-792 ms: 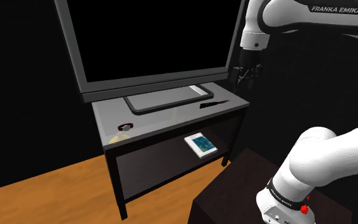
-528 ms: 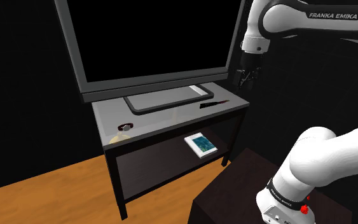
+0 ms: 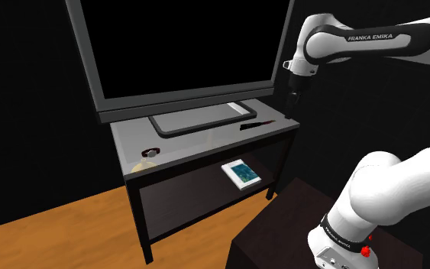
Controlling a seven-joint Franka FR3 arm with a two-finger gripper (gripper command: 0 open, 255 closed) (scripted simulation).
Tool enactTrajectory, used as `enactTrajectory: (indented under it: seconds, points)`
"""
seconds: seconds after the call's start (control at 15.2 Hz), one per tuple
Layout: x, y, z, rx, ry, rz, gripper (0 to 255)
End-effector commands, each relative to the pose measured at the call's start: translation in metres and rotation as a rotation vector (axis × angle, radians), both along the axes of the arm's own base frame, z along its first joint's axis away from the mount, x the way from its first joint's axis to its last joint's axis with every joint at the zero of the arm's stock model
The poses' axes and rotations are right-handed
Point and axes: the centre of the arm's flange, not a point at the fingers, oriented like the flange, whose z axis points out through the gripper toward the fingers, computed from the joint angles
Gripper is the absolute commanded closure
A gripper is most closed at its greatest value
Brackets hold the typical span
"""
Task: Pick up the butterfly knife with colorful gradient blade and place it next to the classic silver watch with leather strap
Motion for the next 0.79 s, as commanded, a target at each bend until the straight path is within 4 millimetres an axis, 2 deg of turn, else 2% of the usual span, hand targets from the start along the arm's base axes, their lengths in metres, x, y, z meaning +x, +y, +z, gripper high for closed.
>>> enactTrajectory:
  seconds: [0.0,0.4,0.73]
  points:
    - [0.011,-0.020,-0.015,0.008,-0.011,0.099,0]
    - [0.058,-0.069,-0.056,0.036,-0.041,0.370,0]
    - [0.107,-0.098,-0.090,0.059,-0.066,0.596,0]
